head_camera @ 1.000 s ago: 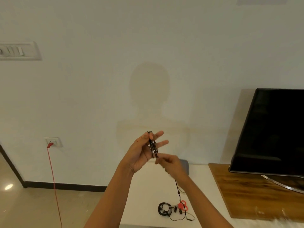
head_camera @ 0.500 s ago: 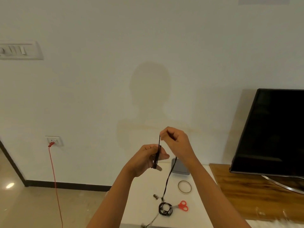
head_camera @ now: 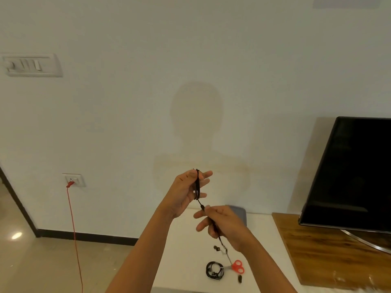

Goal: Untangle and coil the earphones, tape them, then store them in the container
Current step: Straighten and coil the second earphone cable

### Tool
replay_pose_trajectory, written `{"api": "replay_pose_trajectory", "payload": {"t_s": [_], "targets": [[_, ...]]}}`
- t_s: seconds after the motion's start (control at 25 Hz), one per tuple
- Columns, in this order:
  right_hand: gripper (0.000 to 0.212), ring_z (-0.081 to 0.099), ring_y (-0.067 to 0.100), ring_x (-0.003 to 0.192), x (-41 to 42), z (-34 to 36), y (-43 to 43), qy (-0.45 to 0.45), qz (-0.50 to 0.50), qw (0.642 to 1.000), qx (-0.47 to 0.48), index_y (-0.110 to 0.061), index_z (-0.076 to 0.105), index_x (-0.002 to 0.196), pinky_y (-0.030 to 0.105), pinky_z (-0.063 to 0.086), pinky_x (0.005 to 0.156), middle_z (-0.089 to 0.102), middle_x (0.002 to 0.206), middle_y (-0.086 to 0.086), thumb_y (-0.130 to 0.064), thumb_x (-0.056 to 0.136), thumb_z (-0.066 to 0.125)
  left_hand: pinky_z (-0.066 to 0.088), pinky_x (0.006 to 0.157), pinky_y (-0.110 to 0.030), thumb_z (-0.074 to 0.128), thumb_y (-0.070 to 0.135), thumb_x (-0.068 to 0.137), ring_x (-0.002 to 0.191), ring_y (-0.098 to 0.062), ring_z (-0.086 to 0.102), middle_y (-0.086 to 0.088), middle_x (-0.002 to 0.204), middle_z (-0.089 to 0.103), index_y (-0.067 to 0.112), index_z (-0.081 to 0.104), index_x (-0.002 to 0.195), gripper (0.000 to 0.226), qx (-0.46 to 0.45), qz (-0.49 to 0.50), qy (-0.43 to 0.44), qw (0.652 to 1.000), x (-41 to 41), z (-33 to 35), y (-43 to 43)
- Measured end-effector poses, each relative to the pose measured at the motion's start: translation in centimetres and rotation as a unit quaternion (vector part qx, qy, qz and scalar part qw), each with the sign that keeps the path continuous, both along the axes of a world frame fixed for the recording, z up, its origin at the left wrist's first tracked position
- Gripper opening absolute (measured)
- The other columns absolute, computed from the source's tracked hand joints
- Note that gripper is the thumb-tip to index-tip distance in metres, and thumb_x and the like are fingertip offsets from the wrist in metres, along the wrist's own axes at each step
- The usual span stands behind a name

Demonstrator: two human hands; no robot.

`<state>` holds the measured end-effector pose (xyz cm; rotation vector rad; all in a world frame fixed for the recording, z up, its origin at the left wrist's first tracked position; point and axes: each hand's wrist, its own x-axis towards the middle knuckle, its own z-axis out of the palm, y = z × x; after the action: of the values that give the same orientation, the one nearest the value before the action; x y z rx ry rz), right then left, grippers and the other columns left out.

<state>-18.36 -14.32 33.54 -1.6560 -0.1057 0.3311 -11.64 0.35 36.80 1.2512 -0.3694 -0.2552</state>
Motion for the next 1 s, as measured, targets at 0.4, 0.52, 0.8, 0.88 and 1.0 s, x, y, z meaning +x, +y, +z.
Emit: {"api": "replay_pose_trajectory", "payload": {"t_s": [0.4, 0.52, 0.8, 0.88, 1.0], "targets": [[0.014, 0.063, 0.006, 0.049, 2.1, 7.4, -2.3, -0.202, -0.042, 0.944, -0.258, -0.014, 0.072, 0.081, 0.015, 0.048, 0.051, 0.072, 0.066, 0.002, -0.027, 0.085, 0.066, 0.050, 0.077, -0.051, 0.037, 0.029, 0.102, 0.100, -0.027, 0.067, -0.015, 0.097, 0.068, -0.003, 0.061, 0.107, 0.040, 0.133, -0.068, 0.011, 0.989, -1.4, -2.2, -0.7], [0.013, 0.053, 0.015, 0.050, 4.9, 5.9, -3.8, -0.215, -0.101, 0.956, -0.172, -0.015, 0.074, 0.076, 0.021, 0.043, 0.047, 0.071, 0.065, 0.006, -0.027, 0.074, 0.077, 0.051, 0.083, -0.058, 0.036, 0.021, 0.103, 0.115, -0.042, 0.059, -0.018, 0.091, 0.068, 0.006, 0.064, 0.092, 0.034, 0.057, -0.108, 0.062, 0.991, -2.2, -2.2, -0.9], [0.026, 0.052, 0.011, 0.049, 2.8, -2.6, -1.4, -0.072, -0.068, 0.995, 0.003, -0.008, 0.069, 0.076, 0.021, 0.041, 0.052, 0.063, 0.057, 0.002, -0.012, 0.095, 0.051, 0.052, 0.081, -0.061, 0.039, 0.028, 0.097, 0.111, -0.039, 0.062, -0.020, 0.109, 0.068, 0.007, 0.054, 0.080, 0.031, -0.159, -0.089, 0.100, 0.978, -2.5, -1.7, -1.5], [0.037, 0.060, 0.013, 0.058, 1.1, -4.2, -0.6, -0.060, 0.001, 0.998, -0.024, -0.011, 0.068, 0.079, 0.021, 0.047, 0.059, 0.069, 0.066, 0.004, -0.029, 0.100, 0.044, 0.048, 0.091, -0.061, 0.042, 0.031, 0.093, 0.118, -0.036, 0.058, -0.016, 0.121, 0.066, 0.010, 0.053, 0.080, 0.027, -0.155, -0.038, 0.083, 0.984, -1.7, -2.0, -1.2], [0.034, 0.062, 0.016, 0.054, -0.3, -3.6, -0.5, -0.068, 0.044, 0.991, -0.103, -0.013, 0.066, 0.083, 0.023, 0.050, 0.056, 0.068, 0.065, 0.003, -0.036, 0.098, 0.046, 0.042, 0.099, -0.050, 0.037, 0.031, 0.100, 0.123, -0.022, 0.055, -0.003, 0.121, 0.068, 0.016, 0.054, 0.080, 0.031, 0.025, 0.020, 0.022, 0.999, -0.5, -3.0, -0.3]]}}
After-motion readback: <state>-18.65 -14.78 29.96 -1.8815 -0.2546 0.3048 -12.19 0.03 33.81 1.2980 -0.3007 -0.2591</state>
